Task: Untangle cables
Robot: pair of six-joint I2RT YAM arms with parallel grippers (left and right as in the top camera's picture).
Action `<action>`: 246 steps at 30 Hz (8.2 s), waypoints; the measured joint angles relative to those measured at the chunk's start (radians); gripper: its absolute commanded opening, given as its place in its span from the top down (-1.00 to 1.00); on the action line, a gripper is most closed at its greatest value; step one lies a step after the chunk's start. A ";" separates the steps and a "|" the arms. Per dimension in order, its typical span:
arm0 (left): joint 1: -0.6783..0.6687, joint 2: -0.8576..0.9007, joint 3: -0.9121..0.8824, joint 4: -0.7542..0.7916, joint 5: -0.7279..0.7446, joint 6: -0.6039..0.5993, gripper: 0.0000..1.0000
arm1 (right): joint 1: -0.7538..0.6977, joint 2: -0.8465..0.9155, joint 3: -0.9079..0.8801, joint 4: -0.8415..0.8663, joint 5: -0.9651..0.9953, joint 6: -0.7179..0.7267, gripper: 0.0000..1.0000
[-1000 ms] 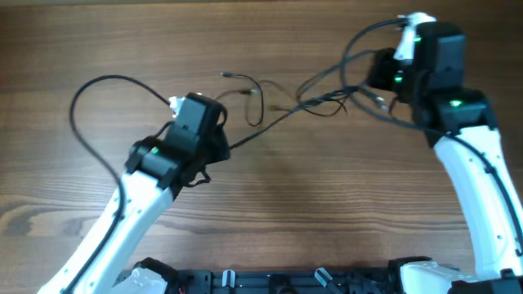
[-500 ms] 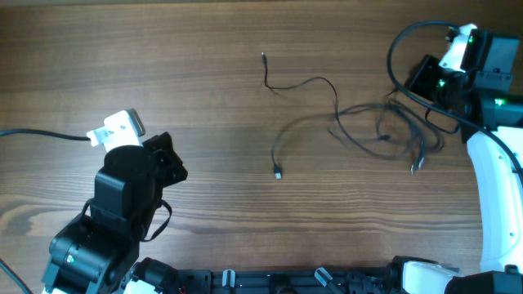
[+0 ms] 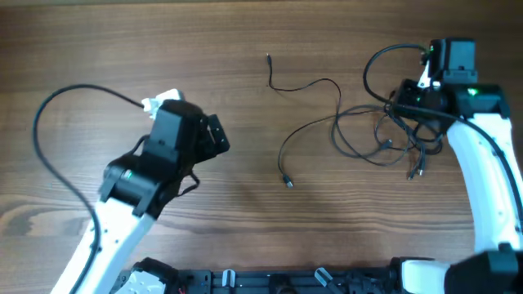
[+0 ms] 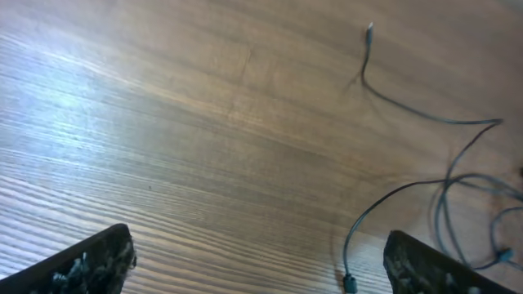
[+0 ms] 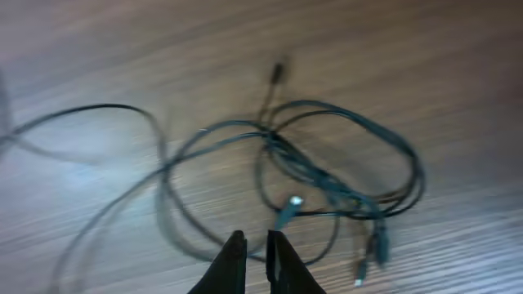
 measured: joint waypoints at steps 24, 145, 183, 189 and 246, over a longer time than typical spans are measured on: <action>0.000 0.069 0.000 0.015 0.056 0.003 -1.00 | -0.021 0.358 0.000 0.063 0.057 -0.386 -0.07; -0.134 0.204 -0.002 0.692 0.603 -0.022 0.91 | 0.300 -0.277 0.385 0.114 -0.761 -0.345 0.92; 0.176 0.039 -0.008 0.543 0.802 0.035 -0.11 | 0.298 -0.071 0.380 -0.351 -0.469 -0.550 -0.99; 0.176 0.039 -0.008 0.349 0.645 0.064 -0.12 | 0.298 0.079 0.352 -0.311 -0.502 -0.544 -0.99; 0.080 0.129 -0.008 0.187 0.559 0.105 -1.00 | 0.345 -0.230 0.812 0.358 -0.580 -0.047 0.91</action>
